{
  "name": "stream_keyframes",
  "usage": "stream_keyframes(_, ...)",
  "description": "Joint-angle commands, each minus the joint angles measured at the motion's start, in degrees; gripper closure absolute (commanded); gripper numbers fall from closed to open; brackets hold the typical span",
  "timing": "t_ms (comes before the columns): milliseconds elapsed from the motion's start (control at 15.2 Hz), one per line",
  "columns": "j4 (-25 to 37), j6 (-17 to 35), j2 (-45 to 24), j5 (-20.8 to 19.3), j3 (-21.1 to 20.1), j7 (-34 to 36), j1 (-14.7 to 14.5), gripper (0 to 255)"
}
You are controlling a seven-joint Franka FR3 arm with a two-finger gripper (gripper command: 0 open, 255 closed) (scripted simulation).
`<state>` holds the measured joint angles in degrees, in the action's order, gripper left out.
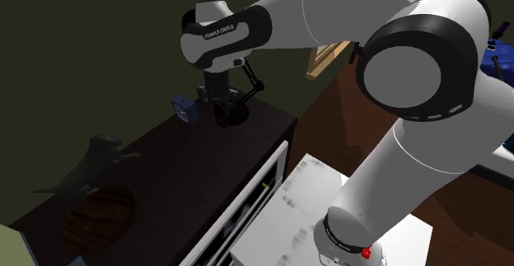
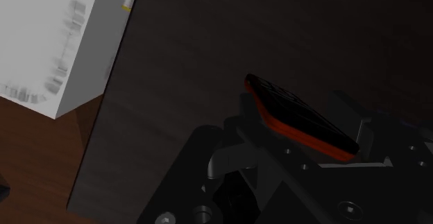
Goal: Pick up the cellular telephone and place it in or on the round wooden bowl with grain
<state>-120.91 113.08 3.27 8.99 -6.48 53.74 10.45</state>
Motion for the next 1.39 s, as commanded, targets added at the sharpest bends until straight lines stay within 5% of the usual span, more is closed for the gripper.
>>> stream_keyframes(0, 0.98, -1.56, 0.58, -0.05, 0.05, 0.15, 0.04, 255)
stream_keyframes(330, 3.2, -4.59, 1.4, -0.14, 0.12, 0.48, 0.1, 255)
stream_keyframes(1320, 12.09, -3.6, -5.51, -0.24, -10.73, 21.42, -9.83, 255)
